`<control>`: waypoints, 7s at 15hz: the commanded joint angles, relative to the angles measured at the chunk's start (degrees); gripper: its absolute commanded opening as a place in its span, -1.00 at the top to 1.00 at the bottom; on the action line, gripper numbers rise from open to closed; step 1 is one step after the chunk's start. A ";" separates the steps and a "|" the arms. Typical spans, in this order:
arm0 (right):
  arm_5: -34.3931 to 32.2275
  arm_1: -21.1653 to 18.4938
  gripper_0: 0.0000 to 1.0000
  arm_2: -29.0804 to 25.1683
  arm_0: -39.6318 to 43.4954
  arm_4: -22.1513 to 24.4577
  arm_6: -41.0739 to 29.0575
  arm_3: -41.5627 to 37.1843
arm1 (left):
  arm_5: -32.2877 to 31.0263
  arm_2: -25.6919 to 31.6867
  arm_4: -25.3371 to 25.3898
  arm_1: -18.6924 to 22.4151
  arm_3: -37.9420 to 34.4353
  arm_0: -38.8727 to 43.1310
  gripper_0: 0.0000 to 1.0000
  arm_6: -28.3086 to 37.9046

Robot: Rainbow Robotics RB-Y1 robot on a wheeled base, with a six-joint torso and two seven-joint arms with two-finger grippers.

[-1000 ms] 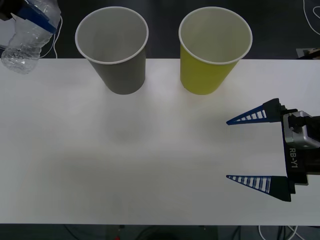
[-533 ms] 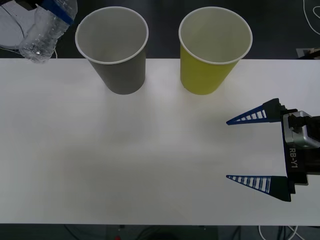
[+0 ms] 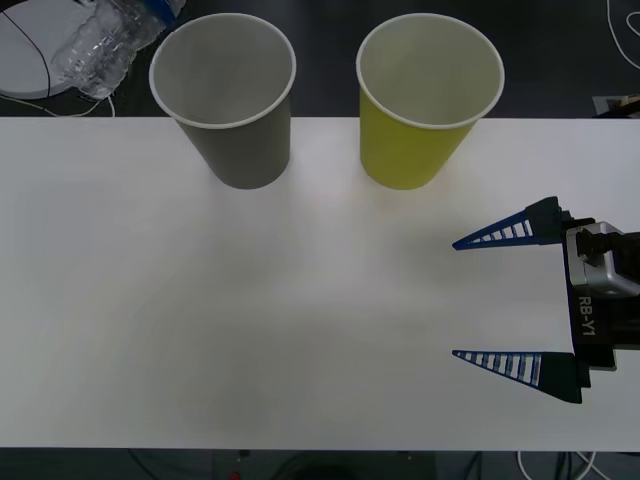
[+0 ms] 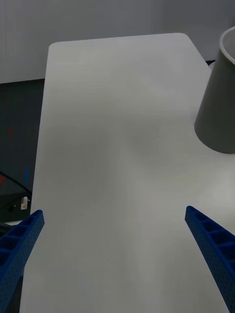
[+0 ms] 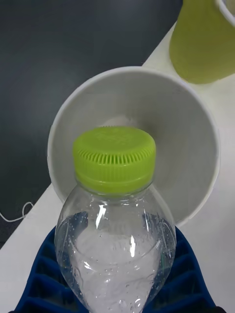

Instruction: Put the can into the green bin and the plastic bottle into the gray bin

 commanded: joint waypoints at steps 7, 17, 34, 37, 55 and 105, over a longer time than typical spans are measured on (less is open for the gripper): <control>0.00 0.00 -1.00 0.00 0.00 0.00 0.00 0.00 | 1.47 -0.12 -2.25 -10.38 15.11 -4.91 1.00 -1.15; 0.00 0.00 -1.00 0.00 0.00 0.00 0.00 0.00 | 1.47 -0.04 -2.87 -14.42 17.66 -6.32 1.00 -1.85; 0.00 0.00 -1.00 0.00 0.00 0.00 0.00 0.00 | 0.94 -2.41 -0.23 -11.26 13.00 -5.79 -1.00 -2.64; 0.00 0.00 -1.00 0.00 0.00 0.00 0.00 0.00 | 0.94 -2.41 1.44 -7.04 6.06 -2.98 -1.00 -2.11; 0.00 0.00 -1.00 0.00 0.00 0.00 0.00 0.00 | 9.64 -2.32 22.01 21.00 -25.84 14.60 -1.00 -4.22; 0.00 0.00 -1.00 0.00 0.00 0.00 0.00 0.00 | 13.86 61.93 12.16 20.30 -69.00 86.41 -1.00 -11.17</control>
